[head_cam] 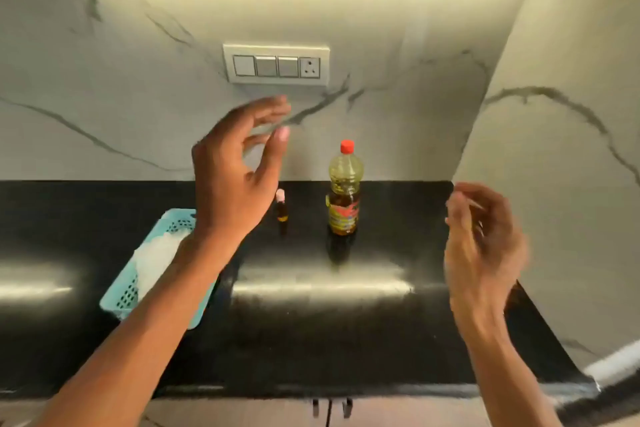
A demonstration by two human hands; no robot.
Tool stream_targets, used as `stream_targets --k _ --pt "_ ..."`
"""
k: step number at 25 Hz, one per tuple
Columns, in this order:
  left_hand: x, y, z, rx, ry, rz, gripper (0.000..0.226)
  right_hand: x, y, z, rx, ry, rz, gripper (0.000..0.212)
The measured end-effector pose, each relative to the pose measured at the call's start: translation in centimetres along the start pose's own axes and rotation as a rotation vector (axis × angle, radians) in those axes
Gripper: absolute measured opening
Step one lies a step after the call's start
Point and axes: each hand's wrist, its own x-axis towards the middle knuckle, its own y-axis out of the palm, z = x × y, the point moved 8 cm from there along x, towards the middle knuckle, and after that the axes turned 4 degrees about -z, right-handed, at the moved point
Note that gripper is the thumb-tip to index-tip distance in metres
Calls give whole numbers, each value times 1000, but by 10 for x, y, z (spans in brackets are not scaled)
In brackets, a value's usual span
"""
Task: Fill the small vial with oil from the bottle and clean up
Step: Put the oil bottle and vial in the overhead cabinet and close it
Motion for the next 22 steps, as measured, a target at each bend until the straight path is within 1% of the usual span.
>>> stream_targets --k 1,2,4,6,8,10,11,12,14,15,17,20,22 --pt "41 -12 -4 48 112 -84 23 28 40 59 67 -189 35 12" --pt "76 -17 -4 129 193 -125 25 49 76 108 84 -362 46 14" --pt "128 -16 3 334 305 -137 33 71 143 179 28 -637 68 17" --pt "162 -13 19 509 395 -130 42 83 206 214 -74 -798 109 22" --pt "185 -5 39 679 486 -58 53 89 251 221 -258 -936 116 32" --pt "201 3 57 822 544 18 65 94 283 217 -447 -1054 125 48" --pt "208 6 63 891 586 30 68 97 292 213 -521 -1096 118 55" --pt "212 8 66 950 636 23 69 100 298 208 -572 -1126 101 61" --pt "217 13 67 1035 769 -51 60 105 302 203 -640 -1182 42 69" --pt "218 14 64 1063 839 -98 54 105 301 205 -668 -1215 3 69" --pt "219 17 57 1106 952 -120 47 108 299 215 -697 -1284 -57 64" --pt "217 16 44 1133 968 -55 43 109 293 231 -792 -1412 -86 57" --pt "211 14 42 1131 950 -30 42 105 286 234 -829 -1481 -88 58"
